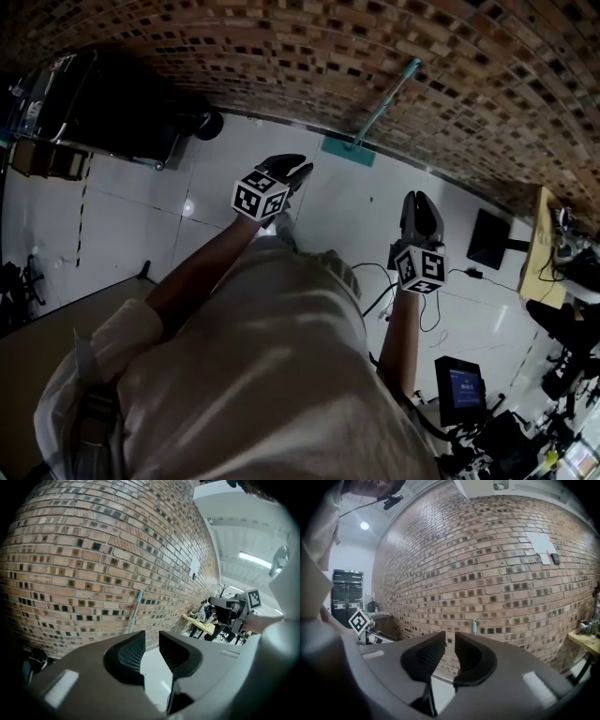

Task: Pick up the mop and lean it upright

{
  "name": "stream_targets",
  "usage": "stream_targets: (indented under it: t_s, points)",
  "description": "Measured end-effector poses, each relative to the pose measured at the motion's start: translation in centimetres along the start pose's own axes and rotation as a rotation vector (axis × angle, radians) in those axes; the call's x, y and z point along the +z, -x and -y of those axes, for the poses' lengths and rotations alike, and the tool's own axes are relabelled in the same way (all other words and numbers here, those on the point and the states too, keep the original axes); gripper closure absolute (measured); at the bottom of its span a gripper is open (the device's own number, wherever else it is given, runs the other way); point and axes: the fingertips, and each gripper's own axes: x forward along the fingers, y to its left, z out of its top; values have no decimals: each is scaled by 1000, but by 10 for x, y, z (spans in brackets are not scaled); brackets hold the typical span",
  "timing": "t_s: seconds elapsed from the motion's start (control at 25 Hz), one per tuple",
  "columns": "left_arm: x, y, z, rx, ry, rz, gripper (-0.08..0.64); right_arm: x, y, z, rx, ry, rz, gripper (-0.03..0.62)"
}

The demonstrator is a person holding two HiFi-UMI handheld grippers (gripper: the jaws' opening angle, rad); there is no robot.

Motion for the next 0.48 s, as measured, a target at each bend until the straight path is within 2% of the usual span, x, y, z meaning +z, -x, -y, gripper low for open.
stream_targets:
  t_s: [0.48]
  points:
    - [-9,-7,78,21,67,22,448,7,66,37,80,27,-27,481]
